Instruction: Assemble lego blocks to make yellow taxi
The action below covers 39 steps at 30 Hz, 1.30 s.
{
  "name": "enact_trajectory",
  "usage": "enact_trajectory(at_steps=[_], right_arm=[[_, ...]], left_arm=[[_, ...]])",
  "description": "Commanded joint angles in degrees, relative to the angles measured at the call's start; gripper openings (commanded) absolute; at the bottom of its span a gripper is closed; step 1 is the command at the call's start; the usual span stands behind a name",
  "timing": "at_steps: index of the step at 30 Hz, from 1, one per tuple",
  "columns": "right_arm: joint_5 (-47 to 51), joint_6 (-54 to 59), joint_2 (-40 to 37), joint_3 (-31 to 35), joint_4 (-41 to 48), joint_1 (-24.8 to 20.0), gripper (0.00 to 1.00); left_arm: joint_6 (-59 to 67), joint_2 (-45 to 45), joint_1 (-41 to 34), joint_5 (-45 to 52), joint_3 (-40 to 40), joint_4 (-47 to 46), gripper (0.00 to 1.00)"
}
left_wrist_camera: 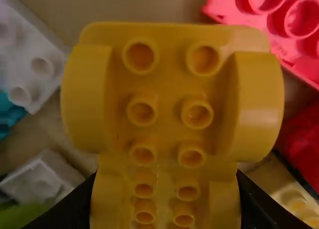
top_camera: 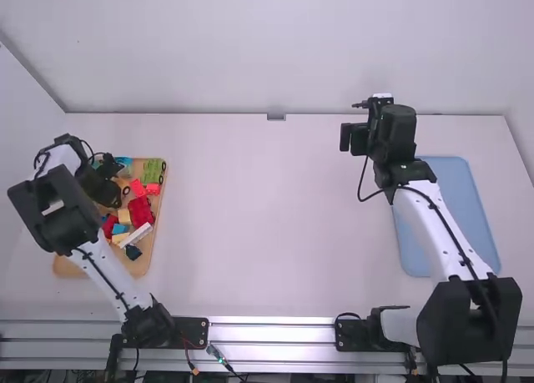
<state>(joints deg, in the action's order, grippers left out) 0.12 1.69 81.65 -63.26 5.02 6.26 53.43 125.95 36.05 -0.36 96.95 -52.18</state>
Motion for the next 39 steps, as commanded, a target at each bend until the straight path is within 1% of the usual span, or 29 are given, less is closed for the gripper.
enact_trajectory(at_steps=[1, 4, 7, 10, 14, 16, 17, 20, 21, 22, 24, 27, 28, 34, 36, 38, 39], right_arm=[[-0.09, -0.42, 0.61, -2.29, -0.09, 0.11, 0.99], [-0.07, -0.42, 0.61, -2.29, 0.17, 0.11, 0.99], [-0.04, -0.42, 0.61, -2.29, 0.44, 0.13, 0.99], [-0.07, -0.39, 0.61, -2.29, 0.72, 0.13, 0.99], [-0.07, -0.39, 0.61, -2.29, 1.01, 0.11, 0.99], [-0.07, -0.39, 0.61, -2.29, 1.42, 0.11, 0.99], [-0.07, -0.37, 0.61, -2.29, 1.64, 0.13, 0.99], [-0.04, -0.22, 0.61, -2.29, 1.81, 0.15, 0.99], [-0.07, -0.22, 0.61, -2.29, 1.84, 0.09, 0.99], [-0.07, -0.22, 0.61, -2.29, 1.86, 0.07, 0.99], [-0.04, -0.22, 0.61, -2.29, 1.88, 0.07, 0.99], [-0.04, -0.24, 0.61, -2.29, 1.86, 0.07, 0.99], [-0.04, -0.20, 0.61, -2.29, 1.88, 0.07, 0.99], [-0.04, -0.20, 0.61, -2.29, 1.86, 0.07, 0.99], [-0.07, -0.22, 0.61, -2.29, 1.88, 0.07, 0.99], [-0.04, -0.20, 0.61, -2.29, 1.92, 0.07, 0.99], [-0.07, -0.20, 0.61, -2.29, 2.14, 0.07, 0.99]], left_arm=[[-5.11, -1.27, -0.46, 2.32, 5.16, -2.43, 0.34], [-7.30, -3.15, -1.79, 3.26, 7.48, -4.63, 0.32], [-7.15, -5.40, -3.80, 4.85, 7.30, -5.01, 0.31], [-3.52, -9.40, -7.61, 9.07, 4.57, -3.43, 0.26], [-3.52, -13.35, -11.67, 9.44, 1.20, -2.14, 0.23], [-3.45, -15.30, -15.87, 8.81, -0.81, -2.29, 0.21], [-3.45, -15.96, -19.17, 6.93, -1.86, -2.56, 0.20], [-0.66, -16.13, -25.27, 4.07, -3.34, -3.52, 0.21], [1.22, -16.13, -29.05, 3.91, -4.33, -3.45, 0.21], [2.49, -16.13, -30.97, 4.07, -4.85, -3.32, 0.21], [6.08, -16.13, -36.74, 4.42, -6.67, -1.95, 0.20], [8.28, -16.13, -43.41, 4.09, -9.14, 1.11, 0.18], [9.40, -16.13, -47.32, 4.35, -10.62, 2.40, 0.16], [8.96, -15.52, -58.84, 5.16, -14.95, 5.27, 0.16], [7.43, -15.17, -62.45, 5.88, -16.52, 7.30, 0.14], [5.92, -15.17, -64.48, 5.05, -17.44, 8.24, 0.14], [4.85, -15.17, -66.84, 3.87, -18.56, 8.59, 0.13]])
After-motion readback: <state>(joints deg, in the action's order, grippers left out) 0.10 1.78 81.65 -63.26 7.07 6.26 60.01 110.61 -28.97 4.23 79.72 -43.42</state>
